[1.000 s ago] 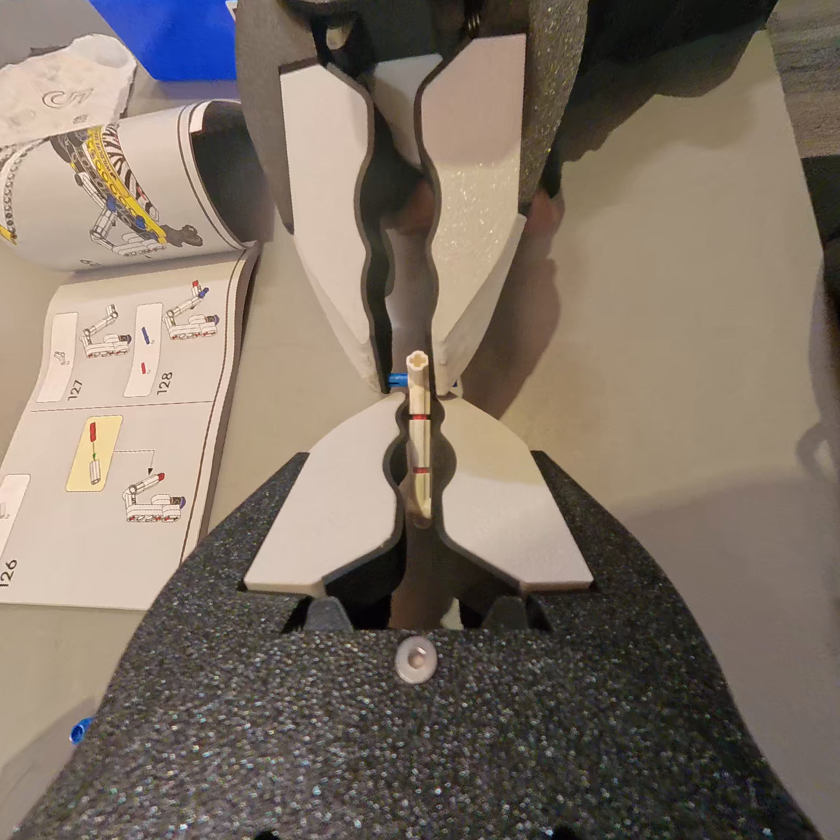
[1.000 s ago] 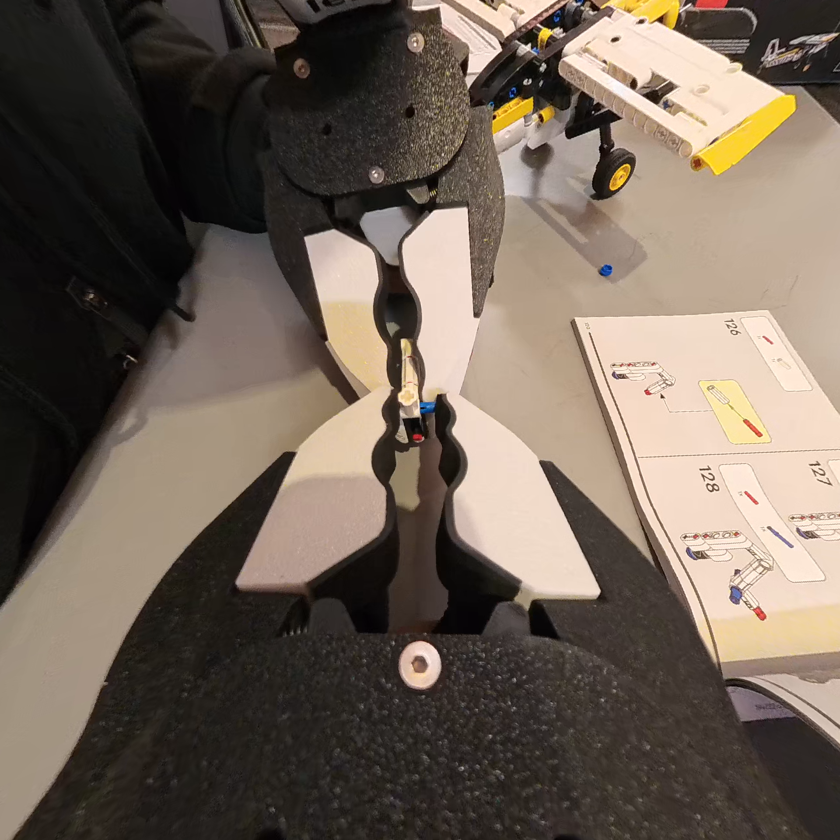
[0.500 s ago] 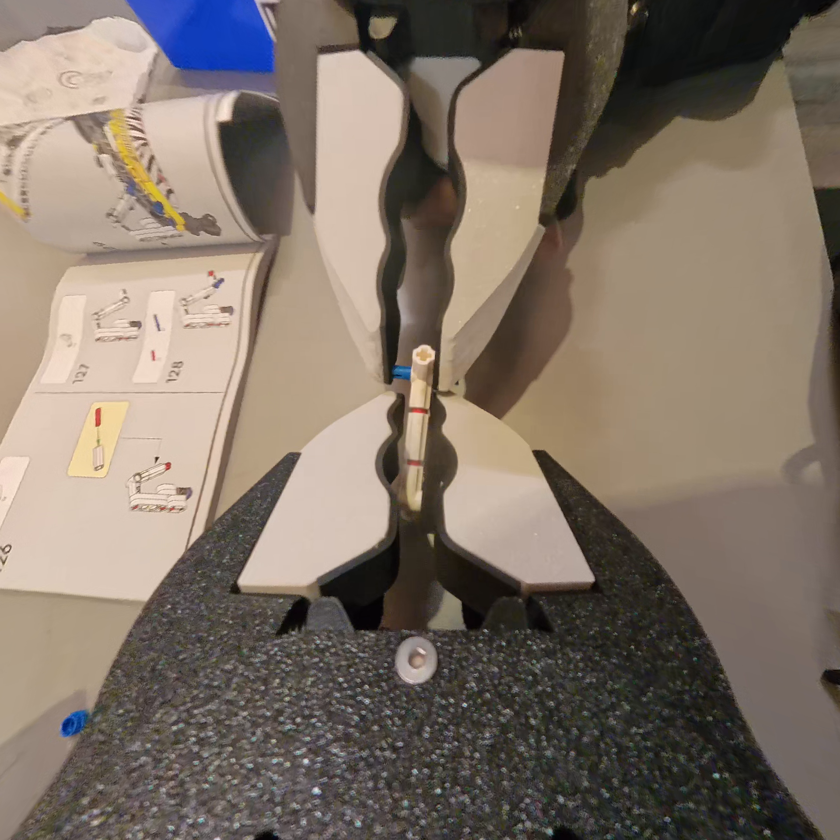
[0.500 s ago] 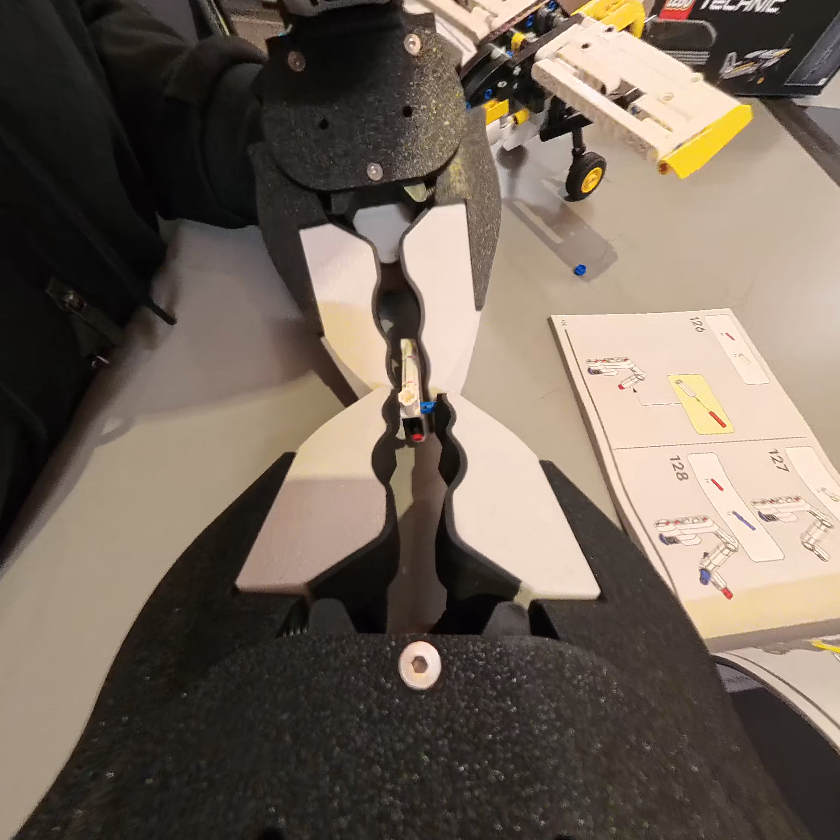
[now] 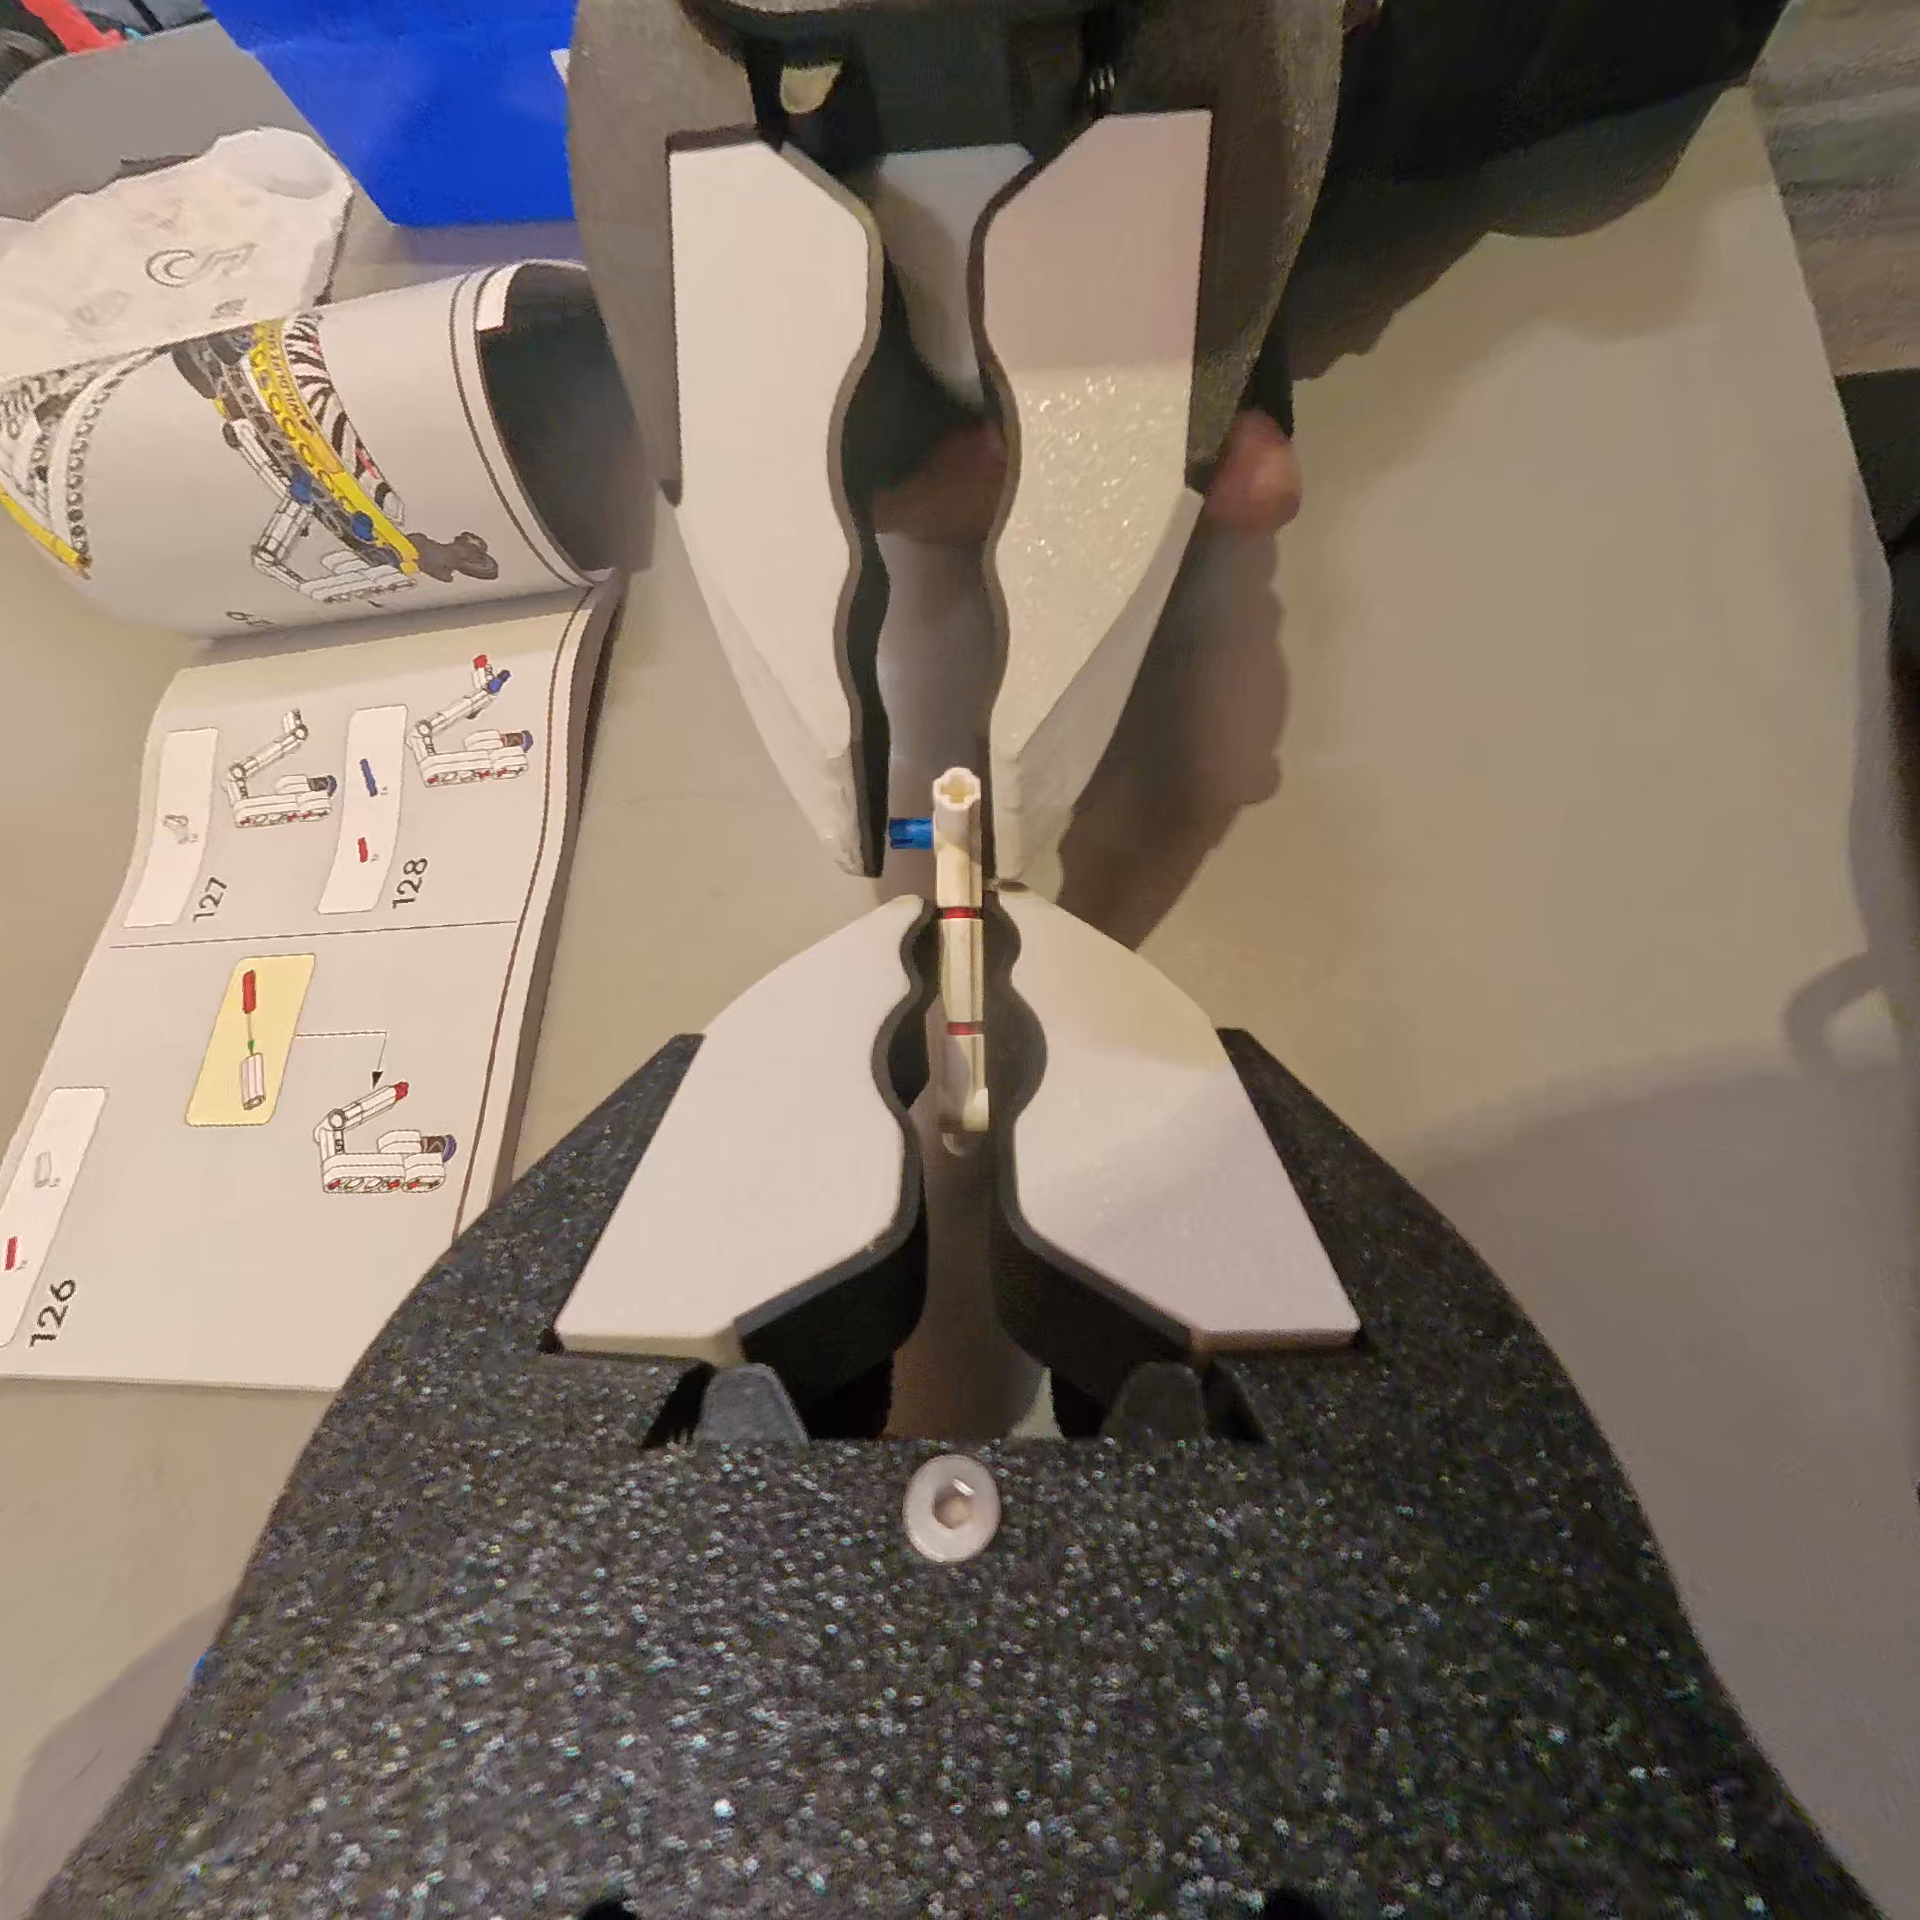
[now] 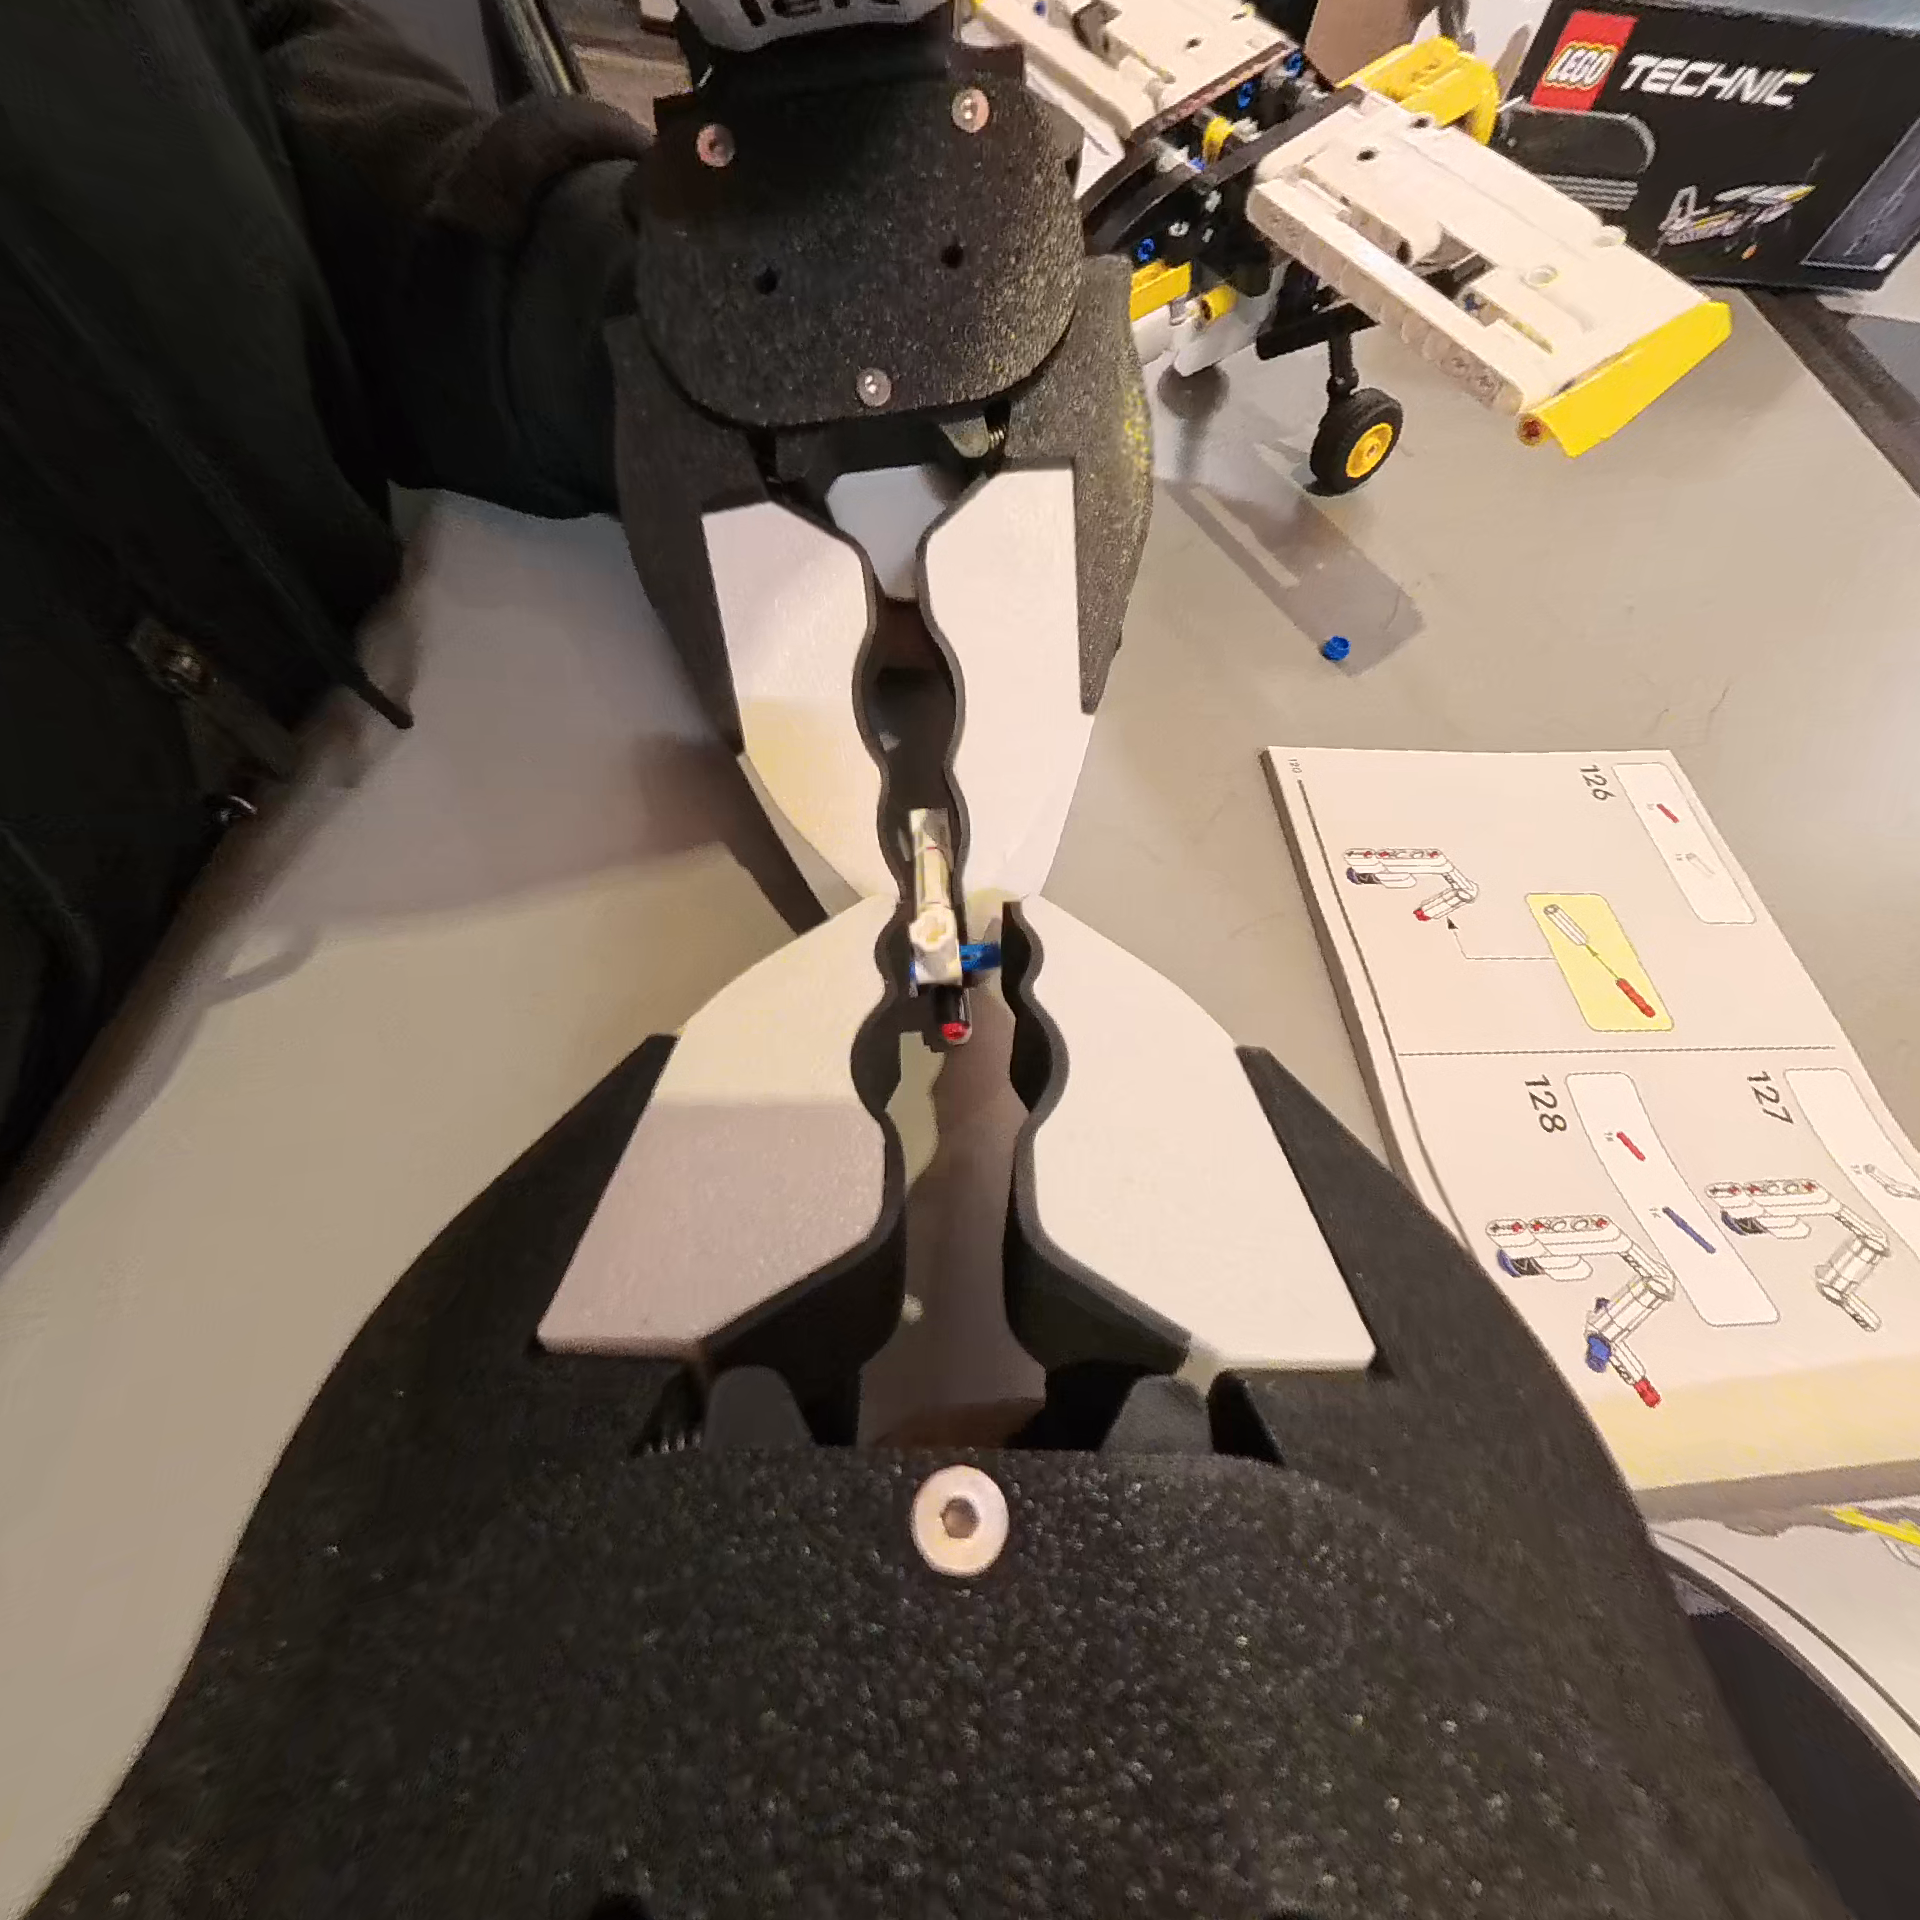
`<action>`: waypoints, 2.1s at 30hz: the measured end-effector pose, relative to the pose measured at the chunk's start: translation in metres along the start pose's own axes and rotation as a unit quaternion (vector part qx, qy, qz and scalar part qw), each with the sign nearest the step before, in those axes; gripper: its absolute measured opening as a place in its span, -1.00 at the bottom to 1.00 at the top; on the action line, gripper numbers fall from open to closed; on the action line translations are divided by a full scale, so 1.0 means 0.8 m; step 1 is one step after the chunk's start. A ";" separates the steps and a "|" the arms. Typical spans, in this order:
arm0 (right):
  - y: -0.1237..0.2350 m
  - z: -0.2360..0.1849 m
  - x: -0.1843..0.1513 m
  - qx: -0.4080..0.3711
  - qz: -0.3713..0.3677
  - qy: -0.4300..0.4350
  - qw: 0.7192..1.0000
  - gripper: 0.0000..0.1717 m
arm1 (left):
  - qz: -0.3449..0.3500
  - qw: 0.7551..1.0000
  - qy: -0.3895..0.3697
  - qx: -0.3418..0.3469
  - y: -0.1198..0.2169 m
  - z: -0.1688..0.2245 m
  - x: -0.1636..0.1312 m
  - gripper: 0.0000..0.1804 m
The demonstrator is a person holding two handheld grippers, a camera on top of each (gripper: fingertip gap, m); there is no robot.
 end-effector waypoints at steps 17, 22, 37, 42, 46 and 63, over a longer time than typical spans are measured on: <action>-0.002 0.009 0.000 -0.028 -0.006 -0.028 0.999 -0.92 | 0.003 0.999 0.026 0.034 0.001 -0.010 -0.001 -0.91; 0.009 0.012 -0.002 -0.060 -0.011 -0.056 0.997 -0.75 | 0.006 0.994 0.079 0.072 0.007 -0.023 -0.005 -0.91; 0.000 0.018 0.003 -0.087 -0.005 -0.206 0.975 -0.83 | 0.016 0.987 0.019 0.159 0.008 -0.019 0.003 -0.91; 0.005 0.017 0.003 -0.099 0.015 -0.059 0.993 -0.60 | 0.028 0.994 0.029 0.102 0.010 -0.016 0.001 -0.91; 0.009 0.014 0.008 -0.057 0.054 -0.039 0.996 -0.62 | 0.036 0.997 0.000 0.063 0.010 -0.007 0.005 -0.91; 0.016 0.003 0.014 0.007 0.099 -0.054 0.994 -0.77 | 0.071 0.993 -0.063 0.068 0.008 0.004 0.014 -0.91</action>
Point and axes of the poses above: each gripper's, where its closed fingertips meet, y back along the fingers, x out of its top, z = x × y across the jaws, the point moved 7 cm from there along y, back along the fingers, and after that the axes turned 6 degrees about -x, right-handed, at the moved point
